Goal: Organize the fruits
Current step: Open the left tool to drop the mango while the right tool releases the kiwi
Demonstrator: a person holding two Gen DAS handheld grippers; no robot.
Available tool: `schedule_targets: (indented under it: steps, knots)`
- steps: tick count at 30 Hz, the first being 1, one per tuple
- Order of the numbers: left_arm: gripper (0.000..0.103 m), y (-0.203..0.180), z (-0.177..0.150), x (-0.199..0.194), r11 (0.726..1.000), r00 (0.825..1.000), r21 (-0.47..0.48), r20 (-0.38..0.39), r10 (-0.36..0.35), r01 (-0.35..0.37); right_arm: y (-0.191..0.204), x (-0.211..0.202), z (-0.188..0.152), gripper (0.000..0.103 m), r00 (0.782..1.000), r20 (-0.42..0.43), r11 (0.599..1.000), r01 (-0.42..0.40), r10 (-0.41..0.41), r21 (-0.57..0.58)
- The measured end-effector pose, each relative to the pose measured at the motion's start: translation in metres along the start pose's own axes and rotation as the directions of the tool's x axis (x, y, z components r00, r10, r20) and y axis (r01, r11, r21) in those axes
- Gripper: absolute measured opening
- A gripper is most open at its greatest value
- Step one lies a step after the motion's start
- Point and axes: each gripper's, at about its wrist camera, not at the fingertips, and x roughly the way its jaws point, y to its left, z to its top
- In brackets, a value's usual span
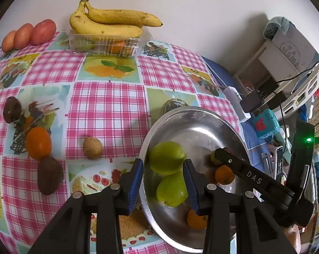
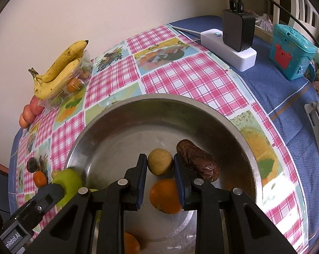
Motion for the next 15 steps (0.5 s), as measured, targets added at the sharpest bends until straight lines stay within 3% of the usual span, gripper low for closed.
schedule_targets:
  steps: [12,14,15]
  knots:
    - [0.043,0.007,0.006,-0.015,0.999,0.999,-0.026,0.021,0.028,-0.027,0.002,-0.009,0.003,0.028,1.0,0.022,1.0,-0.002,0.002,-0.011]
    - [0.051,0.011,0.007,-0.019,0.997,0.998,-0.039,0.028,0.063,-0.061,0.004,-0.012,0.004,0.028,0.999,0.032,1.0,-0.004,0.005,-0.019]
    - [0.06,0.015,0.008,-0.021,0.995,0.996,-0.05,0.032,0.084,-0.082,0.005,-0.013,0.004,0.028,0.999,0.034,1.0,-0.004,0.004,-0.023]
